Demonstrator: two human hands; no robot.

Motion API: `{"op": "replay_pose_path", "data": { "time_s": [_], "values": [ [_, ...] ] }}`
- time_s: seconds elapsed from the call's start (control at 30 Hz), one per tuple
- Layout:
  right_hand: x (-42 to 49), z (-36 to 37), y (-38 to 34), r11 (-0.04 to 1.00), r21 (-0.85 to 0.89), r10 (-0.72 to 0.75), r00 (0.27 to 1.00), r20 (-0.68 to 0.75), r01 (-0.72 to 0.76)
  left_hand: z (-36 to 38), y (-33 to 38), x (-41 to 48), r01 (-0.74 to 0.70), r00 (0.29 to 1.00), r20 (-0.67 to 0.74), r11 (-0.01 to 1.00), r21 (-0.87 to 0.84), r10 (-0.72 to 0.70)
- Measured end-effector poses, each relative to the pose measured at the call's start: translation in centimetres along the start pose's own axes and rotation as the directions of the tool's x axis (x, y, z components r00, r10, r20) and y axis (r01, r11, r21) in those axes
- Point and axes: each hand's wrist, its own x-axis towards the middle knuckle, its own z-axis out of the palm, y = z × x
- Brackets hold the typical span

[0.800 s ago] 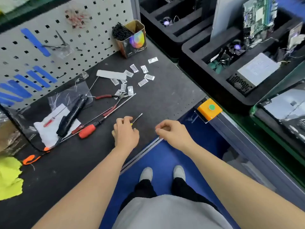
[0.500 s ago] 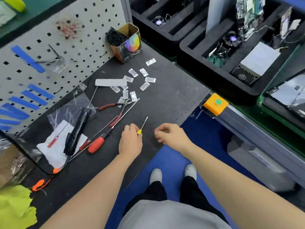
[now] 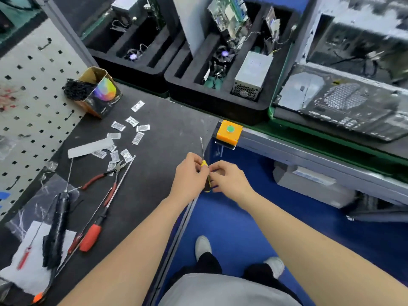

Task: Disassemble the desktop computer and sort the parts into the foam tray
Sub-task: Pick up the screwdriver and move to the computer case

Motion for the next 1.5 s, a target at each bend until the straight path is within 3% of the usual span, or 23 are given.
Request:
{"op": "replay_pose_path", "data": {
  "time_s": [0.2, 0.37, 0.63, 0.83, 0.97, 1.23, 1.5],
  "values": [
    [-3.7, -11.3, 3.9, 0.987, 0.158, -0.001, 0.981, -0.192, 0.031, 8.8, 9.5, -0.6, -0.103, 0.982, 0.149, 0.992, -0.074, 0.113],
    [-8.2, -23.2, 8.5, 0.97, 0.234, 0.008, 0.953, -0.304, 0.067, 18.5, 18.5, -2.7, -0.229, 0.924, 0.288, 0.968, -0.107, 0.25],
    [-16.2, -39.3, 16.1, 0.974, 0.203, 0.038, 0.819, -0.572, 0.097, 34.6, 30.6, -8.3, -0.408, 0.797, 0.427, 0.902, -0.141, 0.427],
    [-19.9, -47.5, 20.7, 0.972, 0.197, 0.045, 0.716, -0.697, 0.131, 43.1, 36.4, -11.9, -0.431, 0.742, 0.486, 0.883, -0.184, 0.463],
    [-20.6, -51.6, 22.8, 0.967, 0.224, 0.088, 0.664, -0.742, 0.122, 47.2, 39.3, -12.6, -0.486, 0.702, 0.517, 0.86, -0.157, 0.491],
    [-18.5, -59.7, 25.4, 0.961, 0.262, 0.148, 0.624, -0.768, 0.094, 54.7, 44.7, -9.7, -0.456, 0.674, 0.585, 0.877, -0.152, 0.451],
    [-13.6, -68.4, 24.8, 0.921, 0.388, 0.252, 0.701, -0.667, 0.038, 60.4, 49.6, -4.0, -0.402, 0.716, 0.589, 0.911, -0.09, 0.374]
  ]
}}
